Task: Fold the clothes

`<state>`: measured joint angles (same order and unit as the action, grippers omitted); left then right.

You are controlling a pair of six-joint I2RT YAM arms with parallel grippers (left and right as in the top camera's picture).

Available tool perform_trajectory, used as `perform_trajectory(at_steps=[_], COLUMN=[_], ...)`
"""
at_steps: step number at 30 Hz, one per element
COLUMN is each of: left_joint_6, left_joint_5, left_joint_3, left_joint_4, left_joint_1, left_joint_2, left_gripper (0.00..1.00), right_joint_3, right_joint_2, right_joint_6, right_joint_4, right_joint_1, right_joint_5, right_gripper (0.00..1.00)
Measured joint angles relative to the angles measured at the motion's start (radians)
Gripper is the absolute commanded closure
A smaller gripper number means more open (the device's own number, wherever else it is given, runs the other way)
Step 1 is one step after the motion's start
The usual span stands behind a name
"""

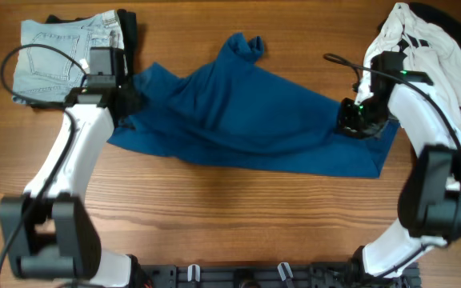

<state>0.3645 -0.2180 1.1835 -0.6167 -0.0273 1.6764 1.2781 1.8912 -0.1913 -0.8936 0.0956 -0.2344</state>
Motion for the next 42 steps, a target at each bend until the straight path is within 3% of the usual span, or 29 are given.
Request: perform_trajectory(at_steps=[1, 4, 12, 16, 27, 39, 42], left_joint_6=[0.001, 0.001, 0.001, 0.001, 0.001, 0.001, 0.001], left_joint_5=[0.007, 0.034, 0.044, 0.045, 0.045, 0.045, 0.045], left_joint_3=[0.000, 0.000, 0.000, 0.000, 0.000, 0.000, 0.000], left_joint_4=[0.011, 0.024, 0.037, 0.039, 0.039, 0.038, 0.038], left_joint_1=[0.000, 0.000, 0.000, 0.000, 0.000, 0.000, 0.000], left_joint_2=[0.029, 0.084, 0.085, 0.085, 0.085, 0.085, 0.085], left_gripper=[0.96, 0.96, 0.96, 0.96, 0.96, 0.96, 0.96], right_joint_3=[0.000, 0.009, 0.104, 0.099, -0.040, -0.113, -0.113], right_joint_2=[0.021, 0.034, 0.020, 0.004, -0.003, -0.003, -0.003], right_joint_6=[0.013, 0.036, 0.058, 0.058, 0.006, -0.006, -0.010], right_joint_4=[0.048, 0.129, -0.081, -0.153, 0.053, 0.149, 0.166], right_joint_1=[0.000, 0.000, 0.000, 0.000, 0.000, 0.000, 0.000], right_joint_5=[-0.011, -0.050, 0.030, 0.117, 0.157, 0.165, 0.166], right_gripper=[0.48, 0.42, 0.40, 0.44, 0.60, 0.61, 0.65])
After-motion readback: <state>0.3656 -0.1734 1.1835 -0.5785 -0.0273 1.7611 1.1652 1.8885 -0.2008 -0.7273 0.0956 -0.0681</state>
